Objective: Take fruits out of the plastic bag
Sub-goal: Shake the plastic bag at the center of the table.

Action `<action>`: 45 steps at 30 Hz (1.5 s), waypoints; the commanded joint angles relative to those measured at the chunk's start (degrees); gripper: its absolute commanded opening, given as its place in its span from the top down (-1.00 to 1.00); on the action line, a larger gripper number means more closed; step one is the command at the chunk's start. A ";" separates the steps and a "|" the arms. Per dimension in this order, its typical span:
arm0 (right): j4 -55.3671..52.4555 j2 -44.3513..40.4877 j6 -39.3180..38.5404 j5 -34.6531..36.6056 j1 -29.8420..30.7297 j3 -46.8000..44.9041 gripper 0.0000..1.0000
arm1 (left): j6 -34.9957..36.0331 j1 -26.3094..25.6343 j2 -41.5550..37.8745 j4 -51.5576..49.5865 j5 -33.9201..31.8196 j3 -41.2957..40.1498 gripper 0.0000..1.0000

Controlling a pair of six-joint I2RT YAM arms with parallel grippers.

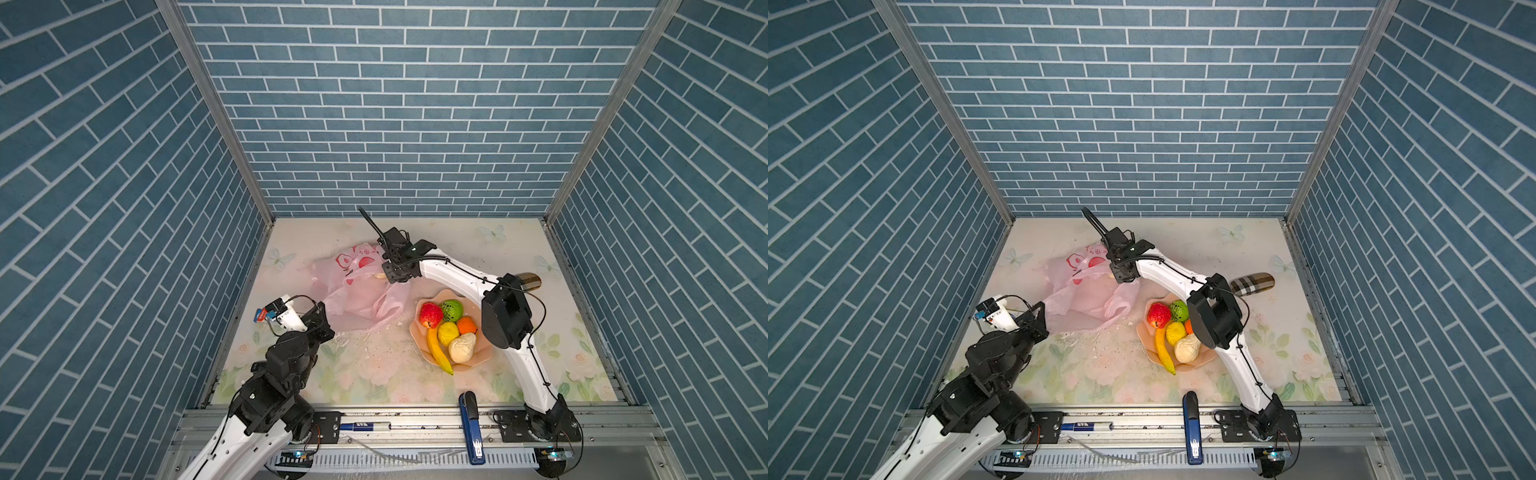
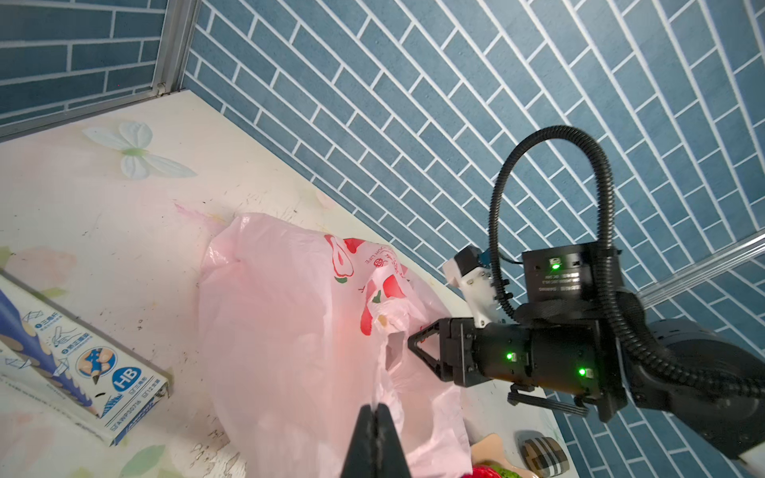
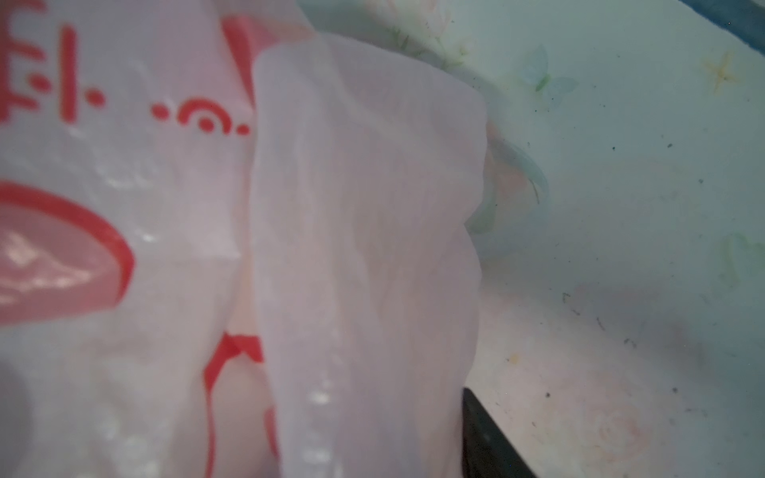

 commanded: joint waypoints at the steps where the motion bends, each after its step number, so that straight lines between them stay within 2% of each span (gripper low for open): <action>1: 6.95 -3.58 -4.89 -1.91 0.20 -3.08 0.37 | -0.22 -0.36 0.89 0.63 -1.86 -2.20 1.00; 4: 10.76 -7.00 -7.93 -3.61 0.27 -7.04 0.55 | -0.64 -0.34 2.27 1.98 -3.22 -3.38 1.00; 9: 15.55 -10.62 -13.63 -4.97 1.38 -12.71 0.68 | -1.78 -0.38 4.06 4.91 -5.45 -5.64 1.00; 16: 22.74 -15.10 -20.56 -3.80 4.51 -20.60 0.75 | -3.15 -0.34 5.68 7.06 -7.76 -7.19 1.00; 25: 29.17 -19.60 -21.21 -4.45 6.09 -27.88 0.78 | -3.76 -0.39 5.61 7.00 -8.88 -7.78 1.00; 32: 30.24 -19.95 -21.04 -3.83 6.01 -29.90 0.77 | -4.20 -0.37 5.99 7.29 -9.05 -8.24 1.00; 38: 29.90 -19.49 -20.14 -4.49 5.68 -30.79 0.64 | -4.33 -0.34 5.19 6.55 -8.89 -8.15 1.00; 45: 28.01 -19.40 -19.72 -5.55 5.52 -31.27 0.20 | -4.12 -0.39 3.94 5.68 -8.92 -7.93 1.00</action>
